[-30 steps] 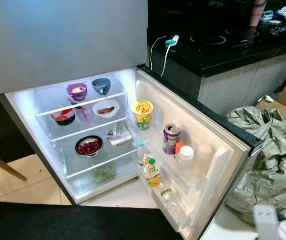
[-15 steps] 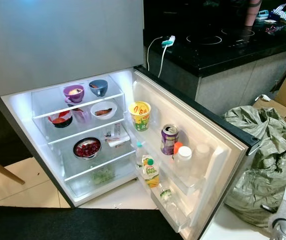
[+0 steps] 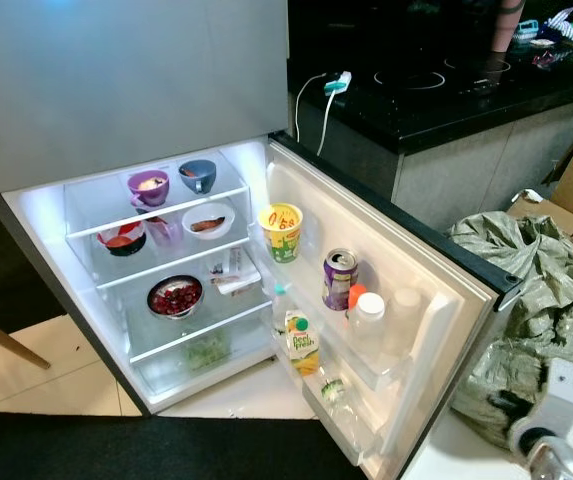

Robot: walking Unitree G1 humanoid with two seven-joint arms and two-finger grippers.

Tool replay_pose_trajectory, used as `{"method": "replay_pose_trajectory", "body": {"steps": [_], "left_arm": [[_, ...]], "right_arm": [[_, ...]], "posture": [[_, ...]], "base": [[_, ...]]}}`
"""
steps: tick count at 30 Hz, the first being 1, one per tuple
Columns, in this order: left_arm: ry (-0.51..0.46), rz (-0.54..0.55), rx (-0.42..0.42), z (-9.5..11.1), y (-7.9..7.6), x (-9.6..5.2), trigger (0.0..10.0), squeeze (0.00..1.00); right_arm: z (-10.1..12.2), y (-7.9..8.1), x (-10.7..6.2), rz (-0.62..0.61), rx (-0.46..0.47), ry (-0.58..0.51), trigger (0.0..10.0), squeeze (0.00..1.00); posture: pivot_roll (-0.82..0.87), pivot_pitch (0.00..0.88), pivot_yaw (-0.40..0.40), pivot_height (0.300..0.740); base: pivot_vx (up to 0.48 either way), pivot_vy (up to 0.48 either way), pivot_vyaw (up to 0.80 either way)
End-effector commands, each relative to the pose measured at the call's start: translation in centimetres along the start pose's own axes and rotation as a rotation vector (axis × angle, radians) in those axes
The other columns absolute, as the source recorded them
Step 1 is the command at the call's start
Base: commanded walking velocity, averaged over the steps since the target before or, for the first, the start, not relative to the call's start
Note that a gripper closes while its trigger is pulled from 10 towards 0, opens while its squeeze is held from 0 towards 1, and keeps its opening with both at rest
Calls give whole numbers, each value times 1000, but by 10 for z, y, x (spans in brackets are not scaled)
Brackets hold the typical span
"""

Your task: Restocking fridge

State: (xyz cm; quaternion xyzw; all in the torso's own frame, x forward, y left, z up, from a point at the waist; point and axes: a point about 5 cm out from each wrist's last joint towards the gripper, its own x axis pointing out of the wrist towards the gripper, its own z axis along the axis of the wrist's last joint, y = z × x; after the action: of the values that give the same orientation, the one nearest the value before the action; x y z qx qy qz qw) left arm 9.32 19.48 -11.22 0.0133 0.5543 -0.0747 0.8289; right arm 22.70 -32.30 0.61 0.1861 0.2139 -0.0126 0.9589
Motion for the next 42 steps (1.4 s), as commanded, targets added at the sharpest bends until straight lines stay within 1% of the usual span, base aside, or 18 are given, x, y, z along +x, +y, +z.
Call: {"method": "replay_pose_trajectory", "body": {"steps": [1, 5, 8, 12, 15, 16, 17, 18, 19, 21, 23, 27, 31, 37, 38, 39, 40, 42], "left_arm": [[35, -66, -5, -10, -15, 1, 10000, 0], [34, -66, -5, -9, -15, 1, 10000, 0], [32, -65, -7, -9, -14, 1, 10000, 0], [32, -65, -6, -8, -14, 1, 10000, 0], [32, -65, -6, -8, -14, 1, 10000, 0], [32, -65, -6, -8, -13, 1, 10000, 0], [32, -65, -6, -8, -13, 1, 10000, 0], [32, -65, -7, -8, -13, 1, 10000, 0], [32, -65, -7, -8, -13, 1, 10000, 0], [29, -64, -8, -7, -13, 1, 10000, 0], [27, -66, -9, -7, -13, 1, 10000, 0], [26, -69, -9, -6, -15, 2, 10000, 0], [27, -73, -11, -6, -16, 2, 10000, 0], [29, -75, -11, -7, -18, 2, 10000, 0], [29, -76, -11, -7, -18, 2, 10000, 0], [29, -76, -11, -7, -18, 2, 10000, 0], [29, -76, -11, -6, -18, 2, 10000, 0], [29, -76, -11, -6, -19, 2, 10000, 0]], "right_arm": [[-10, 15, 2, 176, 30, 42, 10000, 0], [-18, 29, 5, 302, 43, 78, 10000, 0], [-36, 60, 11, 542, 46, 163, 10000, 0], [-44, 74, 11, 645, 39, 201, 10000, 0], [-44, 74, 11, 645, 39, 201, 10000, 0], [-54, 94, 10, 799, 25, 255, 10000, 0], [-54, 94, 10, 799, 25, 255, 10000, 0], [-61, 113, 8, 940, 19, 297, 10000, 0], [-61, 113, 8, 940, 19, 297, 10000, 0], [-66, 135, 3, 1115, 4, 349, 10000, 0], [-67, 135, 2, 1137, -23, 389, 10000, 0], [-74, 118, -3, 1079, -78, 481, 10000, 0], [-90, 81, -13, 845, -228, 647, 10000, 0], [-88, 54, -15, 598, -313, 675, 10000, 0], [-82, 39, -15, 448, -361, 668, 10000, 0], [-82, 39, -15, 448, -361, 668, 10000, 0], [-73, 26, -12, 292, -414, 641, 10000, 0], [-68, 20, -11, 216, -429, 626, 10000, 0]], "posture": [[-53, 8, -1, 740], [-50, 10, 2, 740], [-50, 11, 6, 740], [-50, 11, 6, 740], [-50, 11, 6, 740], [-49, 10, 8, 740], [-49, 10, 8, 740], [-48, 10, 8, 740], [-48, 10, 8, 740], [-48, 10, 8, 740], [-48, 9, 6, 740], [-51, 8, 5, 740], [-55, 8, -1, 740], [-55, 8, -1, 740], [-59, 9, -2, 740], [-59, 9, -2, 740], [-59, 8, -2, 740], [-59, 8, -2, 740]], "base": [[0, 0, 0], [0, 0, 0], [0, 0, 0], [0, 0, 0], [0, 0, 0], [0, 0, 0], [0, 0, 0], [0, 0, 0], [0, 0, 0], [0, 0, 0], [0, 0, 0], [0, 0, 0], [0, 0, 0], [0, 0, 0], [0, 0, 0], [0, 0, 0], [0, 0, 0], [0, 0, 0]]}}
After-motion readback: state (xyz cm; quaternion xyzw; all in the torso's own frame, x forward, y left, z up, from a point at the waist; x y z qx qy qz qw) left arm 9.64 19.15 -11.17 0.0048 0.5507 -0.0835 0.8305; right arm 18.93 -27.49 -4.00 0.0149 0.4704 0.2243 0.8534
